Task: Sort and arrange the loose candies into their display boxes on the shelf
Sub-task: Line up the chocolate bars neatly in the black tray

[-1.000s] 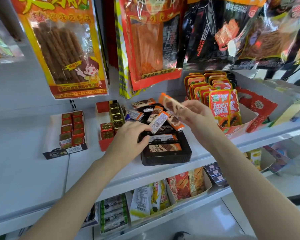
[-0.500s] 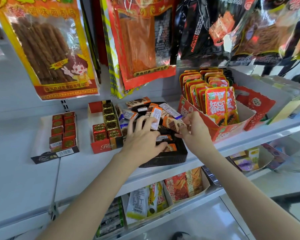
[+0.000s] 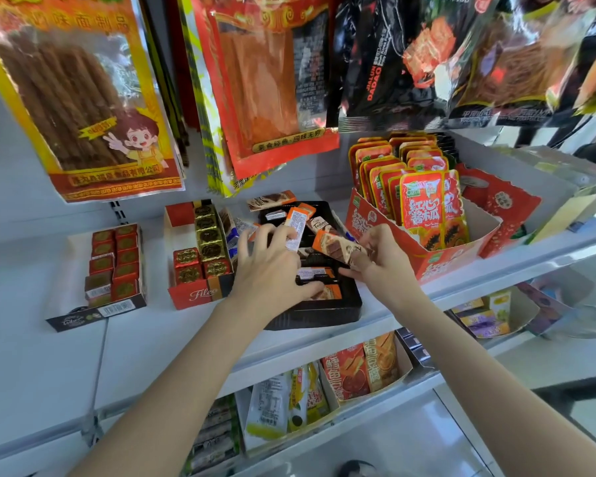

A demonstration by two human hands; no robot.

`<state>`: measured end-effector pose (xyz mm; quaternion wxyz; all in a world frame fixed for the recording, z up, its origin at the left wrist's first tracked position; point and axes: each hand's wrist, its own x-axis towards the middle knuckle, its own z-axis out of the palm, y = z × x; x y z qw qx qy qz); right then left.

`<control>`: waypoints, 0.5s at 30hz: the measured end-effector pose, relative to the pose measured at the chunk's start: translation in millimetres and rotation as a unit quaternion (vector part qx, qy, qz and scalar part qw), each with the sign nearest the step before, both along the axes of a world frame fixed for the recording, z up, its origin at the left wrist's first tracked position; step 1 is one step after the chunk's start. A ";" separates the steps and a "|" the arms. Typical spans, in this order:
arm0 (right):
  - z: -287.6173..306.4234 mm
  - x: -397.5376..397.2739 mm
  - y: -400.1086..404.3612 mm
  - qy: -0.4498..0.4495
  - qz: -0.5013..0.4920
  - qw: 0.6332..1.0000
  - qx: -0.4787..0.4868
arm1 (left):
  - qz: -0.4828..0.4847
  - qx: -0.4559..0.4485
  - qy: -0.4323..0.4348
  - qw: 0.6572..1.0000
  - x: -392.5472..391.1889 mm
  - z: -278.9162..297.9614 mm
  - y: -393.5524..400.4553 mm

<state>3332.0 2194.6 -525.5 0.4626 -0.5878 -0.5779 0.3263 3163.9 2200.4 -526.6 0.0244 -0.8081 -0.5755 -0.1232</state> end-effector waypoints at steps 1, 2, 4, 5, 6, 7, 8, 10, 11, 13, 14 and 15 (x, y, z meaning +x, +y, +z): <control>0.0 0.1 0.1 0.000 0.003 1.000 0.000 | -0.002 -0.009 0.007 1.000 -2.4 -0.3 -1.1; 0.3 0.3 0.0 0.000 0.004 1.000 -0.001 | -0.004 -0.021 0.016 1.000 -3.9 -0.9 -2.6; 1.4 0.9 0.3 0.003 0.008 1.000 -0.004 | -0.009 -0.048 0.030 0.998 -5.0 -2.6 -4.8; 2.3 1.1 0.3 0.008 0.010 1.000 -0.008 | -0.009 -0.066 0.031 0.997 -4.8 -3.1 -4.9; 2.6 1.2 0.1 0.013 0.011 1.000 -0.012 | -0.009 -0.084 0.028 0.996 -4.7 -3.4 -4.3; 2.9 1.4 -0.1 0.016 0.011 1.000 -0.016 | -0.011 -0.101 0.024 0.995 -4.6 -3.1 -3.1; 2.9 1.3 0.1 0.017 0.009 1.000 -0.018 | -0.013 -0.115 0.023 0.993 -4.7 -2.6 -1.5; 2.6 0.9 0.5 0.016 0.008 1.000 -0.018 | -0.021 -0.139 0.020 0.990 -4.2 -1.4 1.8; 2.2 0.9 0.7 0.017 0.009 1.000 -0.016 | -0.024 -0.149 0.015 0.988 -3.4 -0.5 3.3; 1.6 1.4 1.0 0.023 0.010 1.000 -0.017 | -0.033 -0.159 0.003 0.987 -0.9 0.7 6.5; 1.3 1.5 1.2 0.027 0.011 0.999 -0.018 | -0.037 -0.157 -0.004 0.987 0.7 1.2 8.4; 1.3 1.5 1.2 0.033 0.013 0.999 -0.019 | -0.040 -0.153 -0.013 0.987 1.8 1.7 9.5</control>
